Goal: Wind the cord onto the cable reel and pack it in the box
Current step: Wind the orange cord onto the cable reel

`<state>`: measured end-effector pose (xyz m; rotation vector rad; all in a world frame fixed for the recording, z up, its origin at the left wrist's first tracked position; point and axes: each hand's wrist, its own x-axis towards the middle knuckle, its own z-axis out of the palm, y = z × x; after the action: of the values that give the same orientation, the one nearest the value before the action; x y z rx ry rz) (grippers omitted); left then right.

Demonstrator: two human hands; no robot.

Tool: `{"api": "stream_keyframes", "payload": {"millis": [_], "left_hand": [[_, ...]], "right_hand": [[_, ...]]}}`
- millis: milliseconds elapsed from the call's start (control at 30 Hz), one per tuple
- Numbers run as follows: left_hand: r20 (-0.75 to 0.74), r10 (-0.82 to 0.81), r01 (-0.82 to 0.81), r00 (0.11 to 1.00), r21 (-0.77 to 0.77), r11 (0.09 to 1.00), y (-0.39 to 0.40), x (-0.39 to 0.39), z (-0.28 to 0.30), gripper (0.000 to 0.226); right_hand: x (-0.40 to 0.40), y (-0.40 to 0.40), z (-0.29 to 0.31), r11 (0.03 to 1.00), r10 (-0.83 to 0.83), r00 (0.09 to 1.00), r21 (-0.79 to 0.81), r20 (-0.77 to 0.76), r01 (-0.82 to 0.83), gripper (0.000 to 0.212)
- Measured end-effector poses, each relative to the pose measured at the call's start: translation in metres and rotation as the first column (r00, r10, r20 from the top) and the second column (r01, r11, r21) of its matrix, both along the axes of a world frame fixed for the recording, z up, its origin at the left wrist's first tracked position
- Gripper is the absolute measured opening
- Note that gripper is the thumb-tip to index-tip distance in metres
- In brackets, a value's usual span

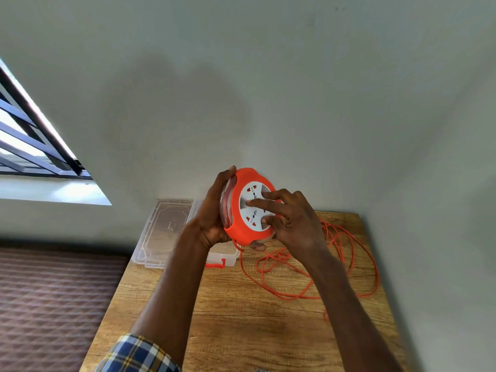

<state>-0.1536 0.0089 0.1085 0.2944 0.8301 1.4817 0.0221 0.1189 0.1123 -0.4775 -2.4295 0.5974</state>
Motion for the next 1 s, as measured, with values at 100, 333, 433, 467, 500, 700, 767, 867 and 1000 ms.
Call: {"api": "stream_keyframes", "payload": {"millis": [100, 333, 433, 467, 500, 700, 767, 867, 1000], "left_hand": [[-0.032, 0.016, -0.017, 0.999, -0.015, 1.000, 0.002, 0.001, 0.002, 0.074], [-0.092, 0.006, -0.011, 0.996, -0.053, 0.999, 0.003, 0.008, 0.002, 0.071], [-0.097, 0.008, -0.014, 0.995, -0.064, 0.998, 0.003, 0.011, 0.004, 0.067], [-0.093, 0.006, -0.011, 0.996, -0.059, 0.998, 0.002, 0.011, 0.004, 0.067], [-0.085, 0.000, -0.004, 0.996, -0.048, 0.999, 0.001, 0.010, 0.005, 0.068], [-0.045, -0.038, 0.038, 0.998, -0.008, 0.999, 0.002, 0.006, 0.006, 0.078], [-0.040, -0.039, 0.038, 0.998, -0.020, 0.999, 0.001, 0.005, 0.004, 0.078], [-0.041, -0.049, 0.048, 0.998, -0.020, 0.999, 0.000, 0.005, 0.003, 0.080], [-0.054, -0.046, 0.045, 0.997, -0.026, 0.999, 0.002, 0.008, 0.006, 0.080]], "right_hand": [[-0.002, -0.007, 0.000, 0.995, -0.089, 0.996, -0.035, 0.020, 0.090, 0.049], [-0.013, -0.030, 0.000, 0.928, -0.334, 0.942, -0.172, 0.020, 0.332, 0.061], [-0.016, -0.030, -0.002, 0.920, -0.352, 0.935, -0.168, 0.048, 0.355, 0.058], [-0.014, -0.027, 0.000, 0.931, -0.324, 0.945, -0.165, 0.042, 0.326, 0.056], [-0.012, -0.024, 0.002, 0.941, -0.294, 0.956, -0.170, 0.026, 0.294, 0.053], [0.006, -0.004, 0.003, 0.982, 0.060, 0.995, -0.175, -0.078, -0.073, 0.038], [0.010, -0.001, 0.002, 0.976, 0.135, 0.991, -0.173, 0.013, -0.131, 0.046], [0.011, 0.001, 0.002, 0.977, 0.161, 0.979, -0.160, 0.128, -0.140, 0.060], [0.010, -0.004, 0.003, 0.998, 0.008, 0.995, -0.068, 0.097, -0.002, 0.055]]}}
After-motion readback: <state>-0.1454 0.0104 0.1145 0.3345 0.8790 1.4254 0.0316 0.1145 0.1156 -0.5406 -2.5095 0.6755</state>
